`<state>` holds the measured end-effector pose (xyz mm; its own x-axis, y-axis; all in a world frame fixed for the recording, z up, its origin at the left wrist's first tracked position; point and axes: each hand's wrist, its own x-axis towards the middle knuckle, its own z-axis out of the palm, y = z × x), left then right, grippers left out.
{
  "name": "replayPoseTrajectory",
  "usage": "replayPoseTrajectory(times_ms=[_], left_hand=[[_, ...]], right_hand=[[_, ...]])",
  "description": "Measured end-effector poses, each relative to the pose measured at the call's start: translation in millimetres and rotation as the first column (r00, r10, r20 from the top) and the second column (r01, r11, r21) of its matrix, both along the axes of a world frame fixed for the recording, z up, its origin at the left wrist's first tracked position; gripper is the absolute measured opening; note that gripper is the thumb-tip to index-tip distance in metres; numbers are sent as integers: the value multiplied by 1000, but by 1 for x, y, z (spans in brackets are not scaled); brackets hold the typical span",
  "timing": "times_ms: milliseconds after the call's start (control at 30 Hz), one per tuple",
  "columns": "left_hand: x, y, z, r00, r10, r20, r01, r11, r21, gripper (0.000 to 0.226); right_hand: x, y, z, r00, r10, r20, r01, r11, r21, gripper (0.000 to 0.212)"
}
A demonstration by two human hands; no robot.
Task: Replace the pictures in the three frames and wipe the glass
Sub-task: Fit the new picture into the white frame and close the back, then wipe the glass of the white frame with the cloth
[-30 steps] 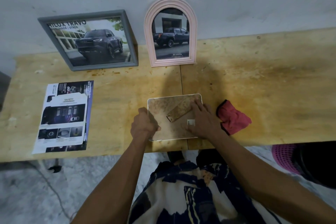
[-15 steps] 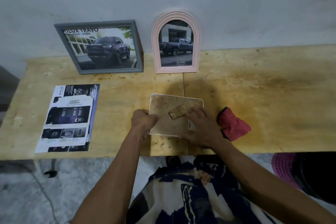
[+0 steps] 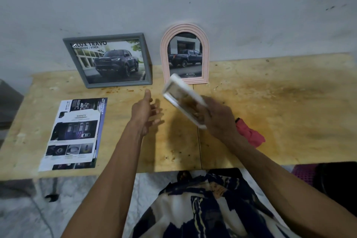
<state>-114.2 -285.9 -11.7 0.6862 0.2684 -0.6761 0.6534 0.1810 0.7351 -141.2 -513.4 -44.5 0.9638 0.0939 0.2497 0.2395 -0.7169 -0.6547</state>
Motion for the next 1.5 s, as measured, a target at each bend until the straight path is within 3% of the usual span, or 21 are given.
replayPoseTrajectory(times_ms=[67,167,267,367,533,833,1033,1300,1333,1433,1500], left_hand=[[-2,-4,-8,998,-51,30,48,993,112,43],[-15,-13,-21,991,-134,32,130,987,96,32],[-28,-19,-28,985,-163,48,164,986,-14,25],[-39,-19,-32,990,-124,67,130,987,-93,19],[-55,-16,-39,994,-102,51,106,990,-92,16],[-72,-18,-80,975,-187,-122,202,971,125,27],[-77,-31,-99,940,-285,-188,333,884,329,30],[-82,-46,-95,941,-283,-183,337,796,503,22],[-82,-46,-95,944,-275,-182,330,801,501,20],[-81,-46,-95,946,-272,-178,325,804,498,21],[-81,-45,-95,945,-274,-179,327,804,496,21]], right_hand=[[7,0,8,979,-171,-108,192,954,231,33],[11,0,8,899,-283,-335,416,791,448,34],[6,1,5,821,-233,-522,534,638,556,33],[1,2,-1,772,-211,-600,592,583,557,30],[-16,7,-24,722,-216,-657,611,644,460,15],[-38,7,-56,581,-213,-786,563,802,198,26],[-43,1,-63,636,-231,-736,484,862,148,23],[-44,-7,-55,722,-227,-654,328,944,34,19],[-45,-9,-53,736,-248,-629,318,948,-2,14],[-46,-21,-55,800,-383,-462,300,922,-244,40],[-47,-33,-56,828,-456,-327,313,859,-405,46]])
